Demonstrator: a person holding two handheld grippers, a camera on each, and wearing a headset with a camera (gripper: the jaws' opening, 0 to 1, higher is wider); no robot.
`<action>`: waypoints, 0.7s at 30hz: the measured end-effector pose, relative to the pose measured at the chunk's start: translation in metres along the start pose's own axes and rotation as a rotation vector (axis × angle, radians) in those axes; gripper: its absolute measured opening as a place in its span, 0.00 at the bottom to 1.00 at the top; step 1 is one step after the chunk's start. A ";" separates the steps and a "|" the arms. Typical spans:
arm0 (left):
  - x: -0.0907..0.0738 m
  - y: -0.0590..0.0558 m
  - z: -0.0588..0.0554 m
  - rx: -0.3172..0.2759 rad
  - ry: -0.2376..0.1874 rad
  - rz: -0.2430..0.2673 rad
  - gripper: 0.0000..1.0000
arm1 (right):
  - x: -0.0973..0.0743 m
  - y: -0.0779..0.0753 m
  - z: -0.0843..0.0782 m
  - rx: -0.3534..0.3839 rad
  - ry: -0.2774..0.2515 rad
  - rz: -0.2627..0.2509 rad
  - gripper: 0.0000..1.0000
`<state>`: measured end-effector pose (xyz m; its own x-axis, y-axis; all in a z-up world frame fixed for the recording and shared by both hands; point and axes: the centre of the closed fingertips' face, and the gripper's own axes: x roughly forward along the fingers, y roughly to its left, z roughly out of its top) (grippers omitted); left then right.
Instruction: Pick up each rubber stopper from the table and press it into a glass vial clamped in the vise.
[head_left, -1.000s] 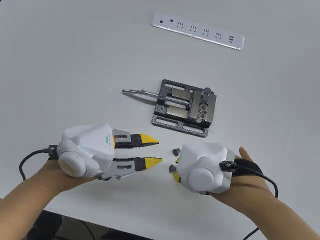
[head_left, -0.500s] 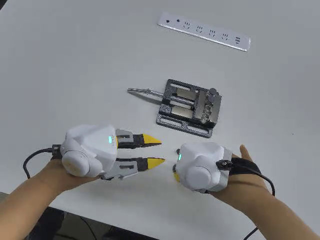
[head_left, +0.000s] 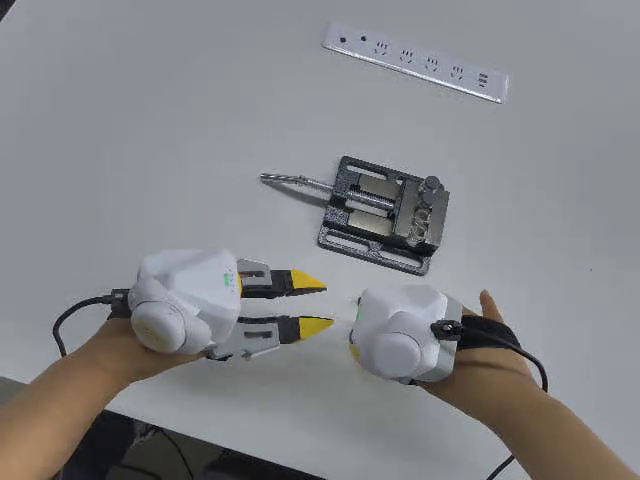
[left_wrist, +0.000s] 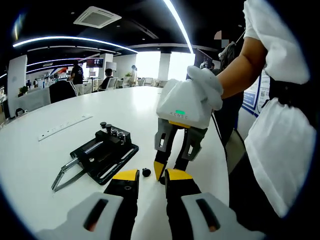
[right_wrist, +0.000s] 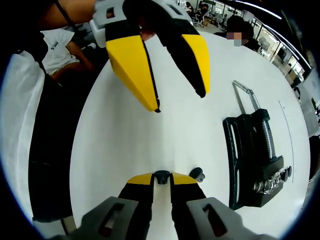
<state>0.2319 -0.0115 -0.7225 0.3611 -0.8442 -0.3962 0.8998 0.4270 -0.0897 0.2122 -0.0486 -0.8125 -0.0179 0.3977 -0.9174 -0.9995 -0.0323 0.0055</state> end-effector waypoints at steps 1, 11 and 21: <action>0.000 0.000 0.000 -0.002 0.000 0.000 0.17 | 0.000 0.000 0.000 0.000 0.000 0.000 0.13; 0.004 -0.003 -0.008 -0.013 0.011 -0.012 0.17 | -0.001 0.000 0.000 0.012 -0.016 -0.008 0.12; 0.014 -0.003 -0.025 -0.054 0.033 -0.017 0.17 | -0.018 -0.012 0.009 0.102 -0.099 -0.032 0.11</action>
<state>0.2283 -0.0165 -0.7501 0.3367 -0.8407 -0.4240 0.8908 0.4303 -0.1458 0.2243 -0.0470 -0.7929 0.0169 0.4853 -0.8742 -0.9970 0.0737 0.0216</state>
